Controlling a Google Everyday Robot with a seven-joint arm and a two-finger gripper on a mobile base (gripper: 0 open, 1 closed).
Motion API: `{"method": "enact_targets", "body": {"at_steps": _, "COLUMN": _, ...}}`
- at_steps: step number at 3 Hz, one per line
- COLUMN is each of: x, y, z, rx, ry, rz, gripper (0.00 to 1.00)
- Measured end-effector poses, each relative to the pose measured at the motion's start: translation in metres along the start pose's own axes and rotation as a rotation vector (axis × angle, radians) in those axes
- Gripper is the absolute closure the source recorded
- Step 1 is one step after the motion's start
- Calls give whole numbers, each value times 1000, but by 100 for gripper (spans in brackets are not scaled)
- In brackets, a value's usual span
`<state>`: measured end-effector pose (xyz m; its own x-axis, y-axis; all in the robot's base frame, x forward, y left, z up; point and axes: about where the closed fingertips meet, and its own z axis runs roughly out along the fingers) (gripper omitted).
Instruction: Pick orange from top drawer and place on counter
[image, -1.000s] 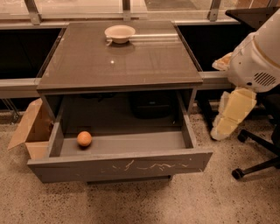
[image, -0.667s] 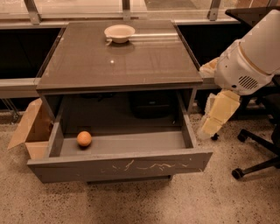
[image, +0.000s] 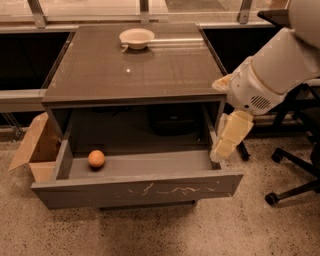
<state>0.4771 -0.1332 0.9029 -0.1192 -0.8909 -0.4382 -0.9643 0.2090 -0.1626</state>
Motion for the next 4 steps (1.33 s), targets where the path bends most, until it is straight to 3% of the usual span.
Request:
{"method": "enact_targets", "body": {"at_steps": 1, "x": -25, "y": -3, "z": 66, "rx": -51, "ry": -99, "rz": -77, "gripper": 0}}
{"method": "enact_targets", "body": {"at_steps": 2, "x": -40, "y": -5, "z": 106, "rx": -98, "ry": -169, "rz": -106, "gripper": 0}}
{"method": "enact_targets", "body": {"at_steps": 3, "x": -56, "y": -15, "z": 159, "rx": -166, "ry": -248, "rz": -71, "gripper": 0}}
{"method": "enact_targets", "body": {"at_steps": 4, "x": -63, "y": -22, "z": 193, "rx": -208, "ry": -279, "rz": -44, "gripper": 0}}
